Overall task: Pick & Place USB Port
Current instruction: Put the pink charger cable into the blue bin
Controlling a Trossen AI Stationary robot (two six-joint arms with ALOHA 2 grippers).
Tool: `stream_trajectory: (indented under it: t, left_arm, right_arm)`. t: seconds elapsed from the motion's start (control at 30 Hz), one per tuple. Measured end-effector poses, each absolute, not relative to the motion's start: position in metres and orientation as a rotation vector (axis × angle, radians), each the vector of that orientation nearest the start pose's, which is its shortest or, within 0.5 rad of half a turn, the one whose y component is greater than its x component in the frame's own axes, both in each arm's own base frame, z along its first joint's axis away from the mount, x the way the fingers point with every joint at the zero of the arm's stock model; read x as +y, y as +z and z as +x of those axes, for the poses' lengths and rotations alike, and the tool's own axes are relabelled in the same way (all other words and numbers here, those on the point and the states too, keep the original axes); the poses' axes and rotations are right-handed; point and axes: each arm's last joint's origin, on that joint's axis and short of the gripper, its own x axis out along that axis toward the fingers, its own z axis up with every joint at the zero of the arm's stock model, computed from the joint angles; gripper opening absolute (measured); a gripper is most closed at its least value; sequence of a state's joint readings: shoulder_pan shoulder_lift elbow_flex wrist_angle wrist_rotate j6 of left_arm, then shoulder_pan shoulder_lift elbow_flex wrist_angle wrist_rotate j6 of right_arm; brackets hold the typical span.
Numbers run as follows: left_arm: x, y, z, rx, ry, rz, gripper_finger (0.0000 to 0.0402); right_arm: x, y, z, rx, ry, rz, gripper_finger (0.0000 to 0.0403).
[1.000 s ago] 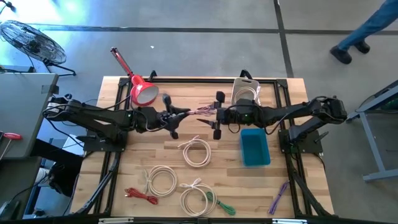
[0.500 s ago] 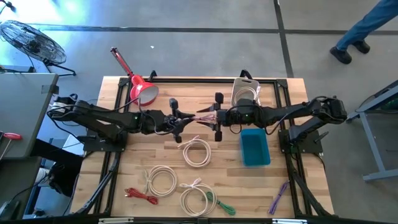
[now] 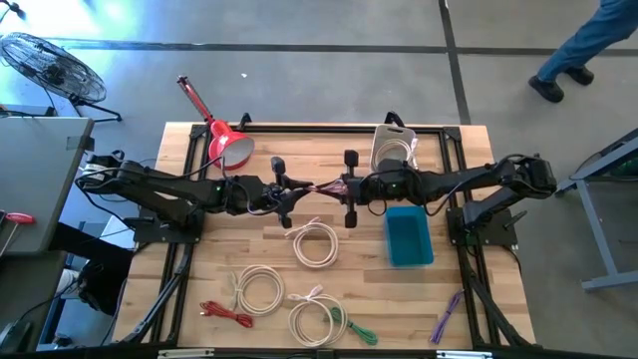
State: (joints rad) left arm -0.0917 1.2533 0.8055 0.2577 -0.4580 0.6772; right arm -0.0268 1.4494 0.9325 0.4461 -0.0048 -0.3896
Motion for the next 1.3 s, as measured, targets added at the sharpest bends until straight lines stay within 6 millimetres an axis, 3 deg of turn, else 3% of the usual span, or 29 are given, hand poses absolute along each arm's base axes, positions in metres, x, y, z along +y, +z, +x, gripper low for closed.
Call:
stream_trajectory:
  t: [0.07, 0.23, 0.37, 0.6, 0.8, 0.9, 1.13, 1.3]
  left_arm:
    - [-0.013, 0.285, 0.276, 0.304, 0.287, 0.736, 0.0044]
    - [-0.013, 0.285, 0.276, 0.305, 0.286, 0.751, 0.0114]
    - [-0.013, 0.285, 0.276, 0.309, 0.285, 0.762, 0.0148]
    - [-0.012, 0.283, 0.275, 0.345, 0.270, 0.827, 0.0158]
    - [-0.010, 0.279, 0.270, 0.425, 0.298, 0.849, 0.0160]
    - [-0.009, 0.275, 0.269, 0.477, 0.314, 0.864, 0.0160]
    - [-0.009, 0.267, 0.266, 0.568, 0.278, 0.892, 0.0160]
    - [-0.009, 0.264, 0.264, 0.596, 0.261, 0.897, 0.0160]
  right_arm:
    - [-0.009, 0.290, 0.327, 0.076, -0.016, -0.386, 0.0019]
    - [-0.009, 0.289, 0.327, 0.089, -0.034, -0.399, 0.0014]
    - [-0.009, 0.287, 0.327, 0.125, -0.099, -0.433, 0.0014]
    - [-0.005, 0.279, 0.320, 0.292, -0.302, -0.489, 0.0014]
    - [0.003, 0.280, 0.293, 0.503, -0.522, -0.481, 0.0014]
    - [0.008, 0.285, 0.268, 0.566, -0.543, -0.367, 0.0014]
    - [0.010, 0.295, 0.203, 0.714, -0.498, 0.105, 0.0014]
    - [0.014, 0.287, 0.181, 0.865, -0.507, 0.385, 0.0017]
